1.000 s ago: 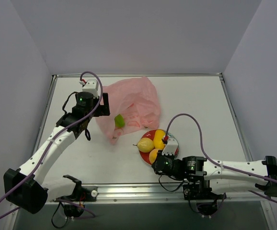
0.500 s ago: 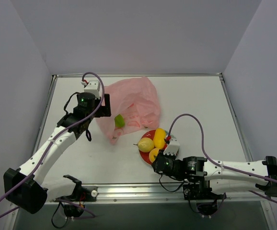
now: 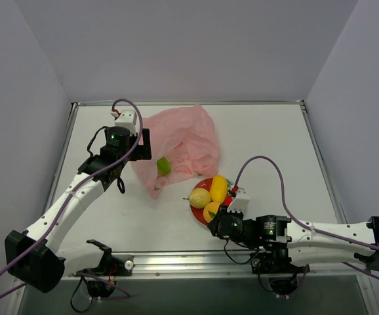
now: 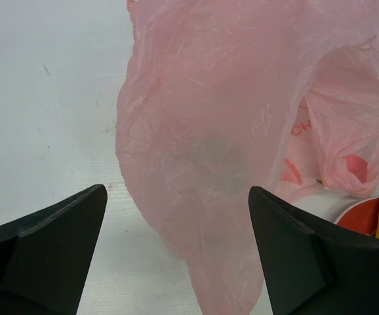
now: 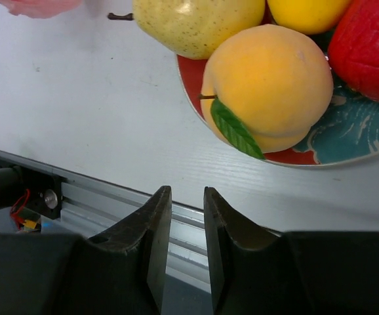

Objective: Take the fake fruits out of the plastic bag

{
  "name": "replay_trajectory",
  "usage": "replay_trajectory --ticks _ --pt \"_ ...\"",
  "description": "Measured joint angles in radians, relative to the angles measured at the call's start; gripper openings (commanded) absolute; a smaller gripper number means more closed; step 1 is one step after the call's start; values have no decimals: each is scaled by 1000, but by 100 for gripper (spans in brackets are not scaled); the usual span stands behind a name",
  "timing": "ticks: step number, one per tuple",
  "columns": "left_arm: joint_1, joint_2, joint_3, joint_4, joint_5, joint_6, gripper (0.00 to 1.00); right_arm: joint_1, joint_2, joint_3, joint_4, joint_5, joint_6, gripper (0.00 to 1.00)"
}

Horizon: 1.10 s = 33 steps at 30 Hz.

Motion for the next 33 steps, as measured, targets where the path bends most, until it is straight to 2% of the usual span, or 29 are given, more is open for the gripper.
replay_trajectory --ticks 3,7,9,10,16,20,24,33 --pt "0 0 0 0 -1 2 88 10 -8 41 -9 3 -26 26" --pt "-4 0 0 2 -20 2 88 -11 27 158 -16 45 -85 45" --pt "-5 0 0 3 -31 2 88 -66 80 236 -10 58 -138 50" --pt "-6 1 0 3 -37 2 88 -101 116 277 -7 62 -164 56" --pt "-11 31 0 0 -55 2 88 -311 340 442 86 0 -398 68" --pt "-13 30 0 -6 -70 2 88 -413 512 549 148 -88 -576 73" --pt "-16 23 0 -6 -84 2 88 -451 666 642 184 -175 -718 74" --pt "-17 -6 0 -11 -129 3 88 -542 949 811 265 -403 -882 75"
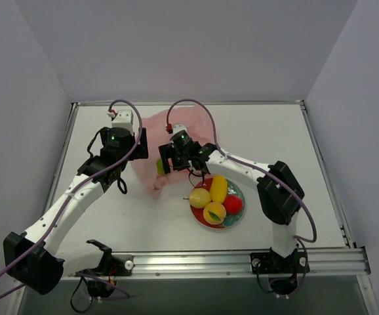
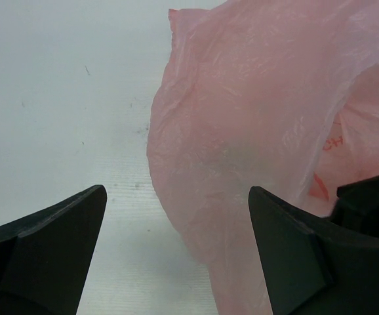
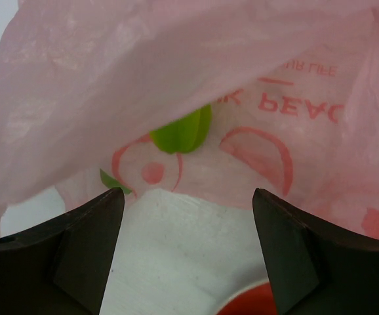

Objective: Take the fake fruits out of the plastic bag

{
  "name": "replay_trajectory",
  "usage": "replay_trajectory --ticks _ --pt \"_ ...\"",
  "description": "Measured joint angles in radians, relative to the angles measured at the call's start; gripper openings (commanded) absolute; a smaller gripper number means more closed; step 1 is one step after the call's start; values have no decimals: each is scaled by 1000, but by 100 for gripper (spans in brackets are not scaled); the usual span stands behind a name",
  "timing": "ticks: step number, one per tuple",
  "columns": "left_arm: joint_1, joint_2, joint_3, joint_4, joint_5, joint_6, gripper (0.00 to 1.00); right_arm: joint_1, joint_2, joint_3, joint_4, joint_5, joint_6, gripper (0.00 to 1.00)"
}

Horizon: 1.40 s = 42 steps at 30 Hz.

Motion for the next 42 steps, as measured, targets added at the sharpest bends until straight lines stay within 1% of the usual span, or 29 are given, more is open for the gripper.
replay_trajectory --ticks 5,10,14,15,16,18,19,20,21,22,23,24,25,27,30,34,42 --pt "0 -16 0 0 -13 3 88 -26 164 121 33 -101 -43 77" --pt "1 -17 0 0 -20 10 88 -26 271 208 45 -172 -68 79" --pt "7 -17 0 -1 -19 11 88 -26 336 254 54 -201 -79 78" --pt "8 -17 0 -1 -19 11 88 -27 346 258 54 -203 -80 75" --pt "9 -17 0 -1 -19 11 88 -29 354 259 57 -207 -82 67" --pt "14 -17 0 -1 -18 11 88 -35 365 260 60 -211 -86 61" --pt "14 -17 0 -1 -18 11 88 -40 370 260 60 -214 -85 54" --pt "15 -17 0 -1 -18 11 88 -45 373 260 60 -217 -87 51" --pt "16 -17 0 -1 -18 11 88 -51 375 260 61 -224 -85 45" --pt "17 -17 0 -1 -18 11 88 -58 375 259 64 -229 -85 32" --pt "18 -17 0 -1 -18 11 88 -66 375 257 74 -235 -86 27" --pt "18 -17 0 -1 -18 11 88 -71 375 255 84 -239 -81 20" --pt "18 -17 0 -1 -17 11 88 -72 374 250 92 -242 -80 18" --pt "18 -17 0 -1 -17 11 88 -80 366 230 103 -244 -78 15" --pt "18 -17 0 -1 -17 11 88 -84 332 181 106 -247 -76 15" --pt "18 -17 0 -1 -17 11 88 -77 225 94 104 -258 -64 15" --pt "18 -17 0 -1 -13 11 88 -69 -39 -91 111 -279 -30 16"
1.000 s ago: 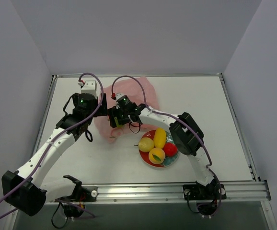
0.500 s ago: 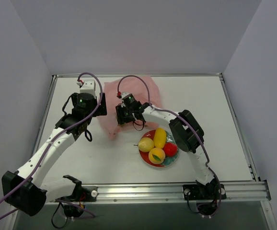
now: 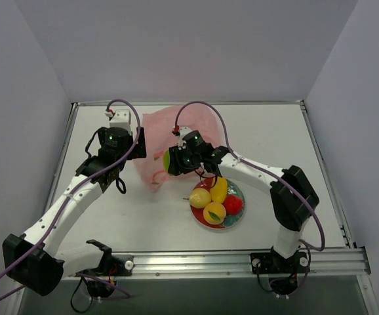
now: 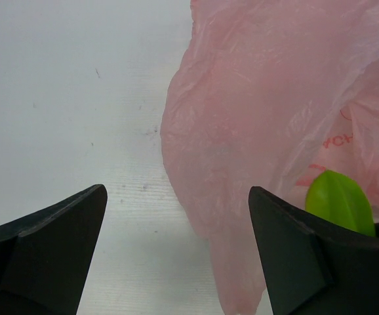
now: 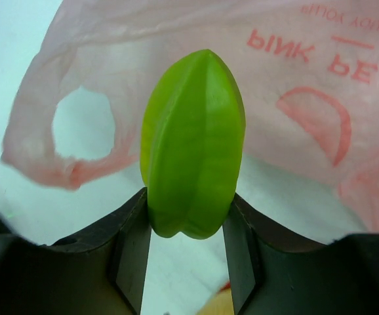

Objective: Take the fake fruits out of the plastic bag

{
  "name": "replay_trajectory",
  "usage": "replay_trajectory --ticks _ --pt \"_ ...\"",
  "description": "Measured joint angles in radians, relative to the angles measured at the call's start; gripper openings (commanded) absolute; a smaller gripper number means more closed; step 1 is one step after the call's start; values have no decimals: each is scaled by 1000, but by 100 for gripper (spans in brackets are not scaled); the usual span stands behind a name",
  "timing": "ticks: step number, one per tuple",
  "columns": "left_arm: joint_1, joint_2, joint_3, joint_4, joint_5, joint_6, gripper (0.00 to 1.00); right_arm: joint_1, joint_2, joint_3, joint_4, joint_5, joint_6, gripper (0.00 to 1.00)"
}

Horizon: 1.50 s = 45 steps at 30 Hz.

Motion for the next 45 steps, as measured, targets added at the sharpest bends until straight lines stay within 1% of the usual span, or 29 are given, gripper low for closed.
replay_trajectory --ticks 7,10,15,18,22,27,36,45 --pt "0 0 0 -2 -1 2 88 13 -246 -207 -55 21 27 16" --pt "0 0 0 -2 0 2 88 14 -344 -267 -101 50 39 16" --pt "0 -1 0 -3 0 3 88 19 -533 -364 -158 110 71 21" --pt "0 -1 0 -3 0 3 88 19 -627 -413 -194 136 92 23" --pt "-2 -1 0 -3 0 4 88 19 -723 -466 -261 169 118 22" --pt "-5 -1 0 -4 0 6 88 19 -829 -482 -364 216 158 22" --pt "-13 -1 0 -4 0 7 88 19 -924 -483 -496 280 237 22" --pt "-20 -1 0 -4 0 7 88 19 -904 -510 -544 282 280 23"
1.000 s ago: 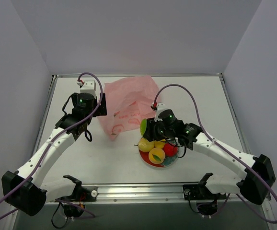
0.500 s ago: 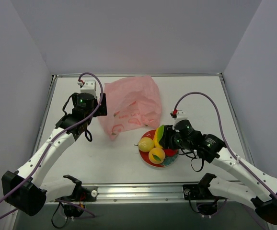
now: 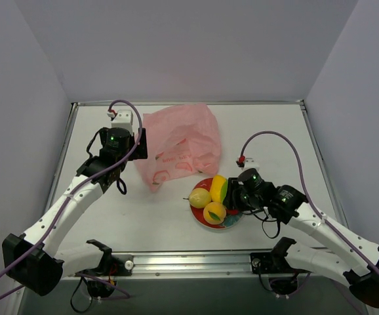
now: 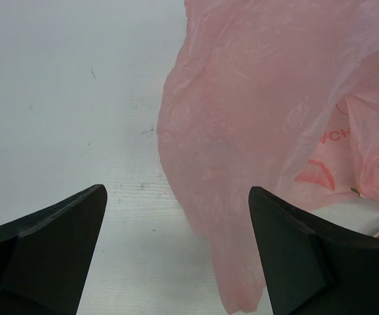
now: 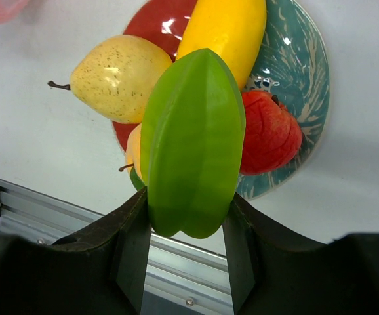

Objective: Take the fake fruits out of the plastic bag

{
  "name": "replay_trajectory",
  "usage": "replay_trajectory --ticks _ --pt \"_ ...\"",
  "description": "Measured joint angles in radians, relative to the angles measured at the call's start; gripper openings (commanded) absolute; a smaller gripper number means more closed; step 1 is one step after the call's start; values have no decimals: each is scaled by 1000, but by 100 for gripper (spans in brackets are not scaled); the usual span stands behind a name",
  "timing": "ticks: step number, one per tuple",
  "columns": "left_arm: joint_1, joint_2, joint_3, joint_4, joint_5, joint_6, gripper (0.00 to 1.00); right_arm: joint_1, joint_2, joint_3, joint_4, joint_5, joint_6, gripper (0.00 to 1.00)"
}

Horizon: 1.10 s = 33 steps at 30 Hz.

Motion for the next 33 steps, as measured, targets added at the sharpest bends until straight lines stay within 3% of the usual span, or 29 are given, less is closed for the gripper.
replay_trajectory --ticks 14,33 --pt "-6 -2 0 -2 0 2 88 0 61 -15 -8 4 17 30" --pt "-16 -2 0 -2 0 3 88 5 87 -19 -8 14 18 48"
